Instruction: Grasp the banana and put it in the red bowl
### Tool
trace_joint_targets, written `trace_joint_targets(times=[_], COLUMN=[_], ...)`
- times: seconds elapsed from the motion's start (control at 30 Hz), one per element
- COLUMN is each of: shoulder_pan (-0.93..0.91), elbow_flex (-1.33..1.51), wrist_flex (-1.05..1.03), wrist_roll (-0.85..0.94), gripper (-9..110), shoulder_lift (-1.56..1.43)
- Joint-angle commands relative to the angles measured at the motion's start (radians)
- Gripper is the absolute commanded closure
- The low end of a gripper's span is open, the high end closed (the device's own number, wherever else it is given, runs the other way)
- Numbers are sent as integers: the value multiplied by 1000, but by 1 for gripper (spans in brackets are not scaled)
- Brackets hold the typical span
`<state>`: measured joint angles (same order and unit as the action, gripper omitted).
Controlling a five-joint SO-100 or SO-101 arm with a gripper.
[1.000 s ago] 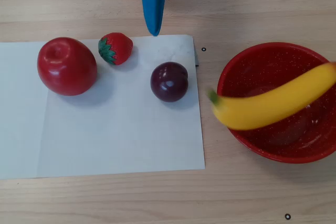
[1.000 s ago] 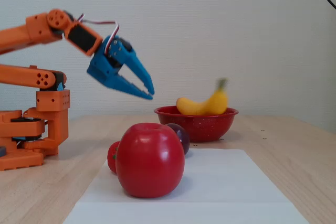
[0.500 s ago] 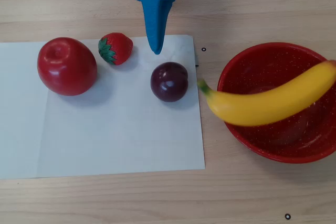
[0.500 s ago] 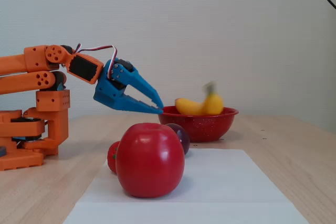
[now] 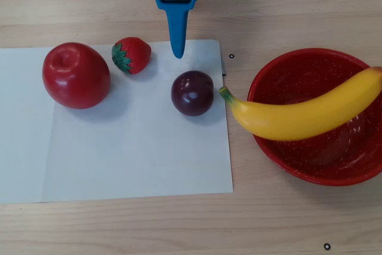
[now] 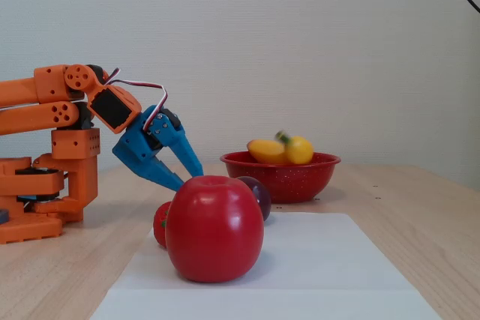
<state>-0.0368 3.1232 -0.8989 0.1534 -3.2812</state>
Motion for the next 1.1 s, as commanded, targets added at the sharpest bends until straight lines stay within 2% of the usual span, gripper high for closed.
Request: trace_joint_targets(times=[0.0, 0.27, 1.07], shoulder_pan=[17, 15, 15], elbow_flex=[17, 17, 17], wrist_flex=[-11, -15, -21], wrist_roll=[37, 95, 109], gripper=[101, 101, 101], shoulder_lift=[-14, -12, -11])
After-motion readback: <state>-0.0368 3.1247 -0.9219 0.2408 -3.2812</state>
